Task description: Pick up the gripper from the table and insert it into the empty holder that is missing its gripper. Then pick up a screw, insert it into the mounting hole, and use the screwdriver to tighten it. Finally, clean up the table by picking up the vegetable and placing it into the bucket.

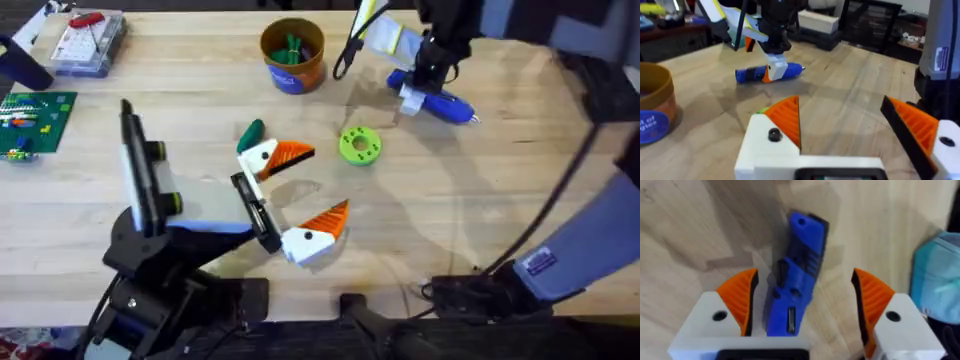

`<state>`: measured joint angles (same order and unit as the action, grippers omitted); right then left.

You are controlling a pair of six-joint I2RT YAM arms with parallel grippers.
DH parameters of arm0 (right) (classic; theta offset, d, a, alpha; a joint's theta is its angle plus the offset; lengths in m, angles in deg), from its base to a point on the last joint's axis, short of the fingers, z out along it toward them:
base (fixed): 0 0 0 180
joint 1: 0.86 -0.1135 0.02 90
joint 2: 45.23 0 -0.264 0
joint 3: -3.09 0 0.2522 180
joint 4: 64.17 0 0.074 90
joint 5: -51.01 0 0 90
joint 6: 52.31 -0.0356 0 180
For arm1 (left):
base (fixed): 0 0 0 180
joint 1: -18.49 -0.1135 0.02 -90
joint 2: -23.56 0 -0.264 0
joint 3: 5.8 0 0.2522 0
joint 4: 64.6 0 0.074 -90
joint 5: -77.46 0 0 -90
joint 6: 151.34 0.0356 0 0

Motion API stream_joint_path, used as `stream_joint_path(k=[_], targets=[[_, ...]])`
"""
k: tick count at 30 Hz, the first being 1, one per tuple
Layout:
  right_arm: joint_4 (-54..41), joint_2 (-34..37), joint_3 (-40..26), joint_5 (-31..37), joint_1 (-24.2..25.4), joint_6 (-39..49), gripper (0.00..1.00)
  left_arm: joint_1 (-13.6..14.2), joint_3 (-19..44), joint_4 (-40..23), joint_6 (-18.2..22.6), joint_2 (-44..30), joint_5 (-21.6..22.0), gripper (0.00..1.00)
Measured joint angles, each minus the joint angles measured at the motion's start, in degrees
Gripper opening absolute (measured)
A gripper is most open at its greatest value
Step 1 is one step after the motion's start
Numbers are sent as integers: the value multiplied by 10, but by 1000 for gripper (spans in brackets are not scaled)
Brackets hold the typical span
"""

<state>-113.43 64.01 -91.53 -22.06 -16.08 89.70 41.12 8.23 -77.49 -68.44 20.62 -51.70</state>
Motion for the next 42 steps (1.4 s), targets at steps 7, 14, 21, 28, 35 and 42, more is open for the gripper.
stream_joint_path(k=[7,14,21,28,35,42], targets=[[-3,-137,0,6,-4,-89,995,0,20,-53,-5,0,41,986],[-3,-307,-2,8,-4,-219,995,0,180,-276,44,-25,153,986],[-37,-426,-5,8,-4,-355,995,0,337,-370,92,-150,247,986],[-175,-520,-5,-2,-4,-460,995,0,450,-458,113,-285,322,986],[-268,-611,-4,-66,-4,-499,995,-2,524,-521,126,-404,394,985],[-349,-693,43,-84,-5,-545,995,-70,528,-521,160,-512,404,985]])
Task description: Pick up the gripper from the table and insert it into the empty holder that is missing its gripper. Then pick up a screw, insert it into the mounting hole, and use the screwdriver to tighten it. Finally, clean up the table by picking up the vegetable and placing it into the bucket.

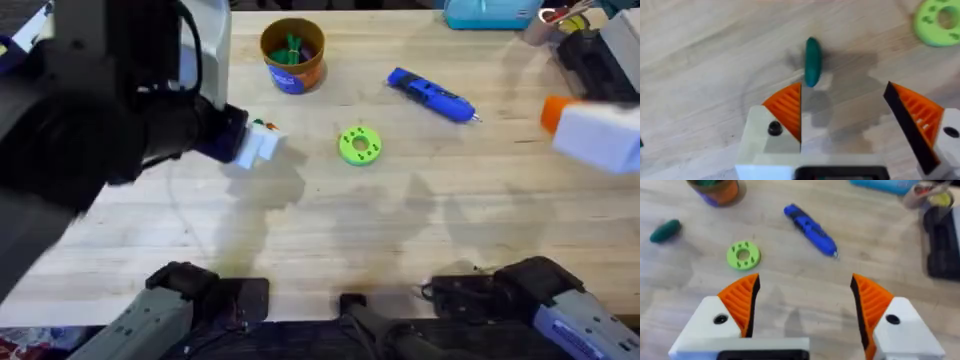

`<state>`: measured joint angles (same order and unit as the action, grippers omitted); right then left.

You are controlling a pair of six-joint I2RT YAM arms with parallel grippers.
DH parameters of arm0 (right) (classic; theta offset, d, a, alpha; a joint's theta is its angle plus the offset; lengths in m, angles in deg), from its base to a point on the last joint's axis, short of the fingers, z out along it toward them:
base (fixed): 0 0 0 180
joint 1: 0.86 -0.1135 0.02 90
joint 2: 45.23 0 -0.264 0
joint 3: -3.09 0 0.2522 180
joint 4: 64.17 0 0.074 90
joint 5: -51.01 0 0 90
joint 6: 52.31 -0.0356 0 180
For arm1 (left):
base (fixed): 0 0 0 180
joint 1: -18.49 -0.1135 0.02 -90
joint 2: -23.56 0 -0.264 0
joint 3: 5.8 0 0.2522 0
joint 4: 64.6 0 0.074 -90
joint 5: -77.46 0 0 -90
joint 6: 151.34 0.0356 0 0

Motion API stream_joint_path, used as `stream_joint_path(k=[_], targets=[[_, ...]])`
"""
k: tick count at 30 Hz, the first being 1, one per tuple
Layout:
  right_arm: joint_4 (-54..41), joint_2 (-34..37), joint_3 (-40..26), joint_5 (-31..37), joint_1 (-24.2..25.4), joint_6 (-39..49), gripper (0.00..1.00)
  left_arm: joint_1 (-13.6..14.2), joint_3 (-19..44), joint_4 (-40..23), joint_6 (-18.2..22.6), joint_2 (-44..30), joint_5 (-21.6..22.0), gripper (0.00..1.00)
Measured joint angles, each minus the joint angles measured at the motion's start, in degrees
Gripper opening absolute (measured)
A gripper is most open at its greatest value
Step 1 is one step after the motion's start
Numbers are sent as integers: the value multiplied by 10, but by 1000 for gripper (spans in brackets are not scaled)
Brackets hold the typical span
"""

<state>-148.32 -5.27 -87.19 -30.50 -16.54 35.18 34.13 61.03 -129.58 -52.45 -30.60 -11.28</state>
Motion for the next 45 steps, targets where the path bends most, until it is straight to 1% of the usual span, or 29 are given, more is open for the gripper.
stream_joint_path(k=[4,6,8,10,17,45], targets=[[-25,-25,32,-4,0,-19,995,-73,0,26,12,-73,-26,986],[-32,-33,41,-5,0,-24,996,-103,0,37,14,-105,-43,985],[-34,-38,44,-6,0,-26,996,-125,0,44,15,-135,-57,985],[-34,-39,44,-7,0,-29,996,-137,0,46,15,-159,-65,986],[-34,-39,45,-8,0,-32,995,-141,0,46,17,-202,-80,986],[-34,-39,45,-8,0,-33,995,-141,0,46,17,-204,-81,986]])
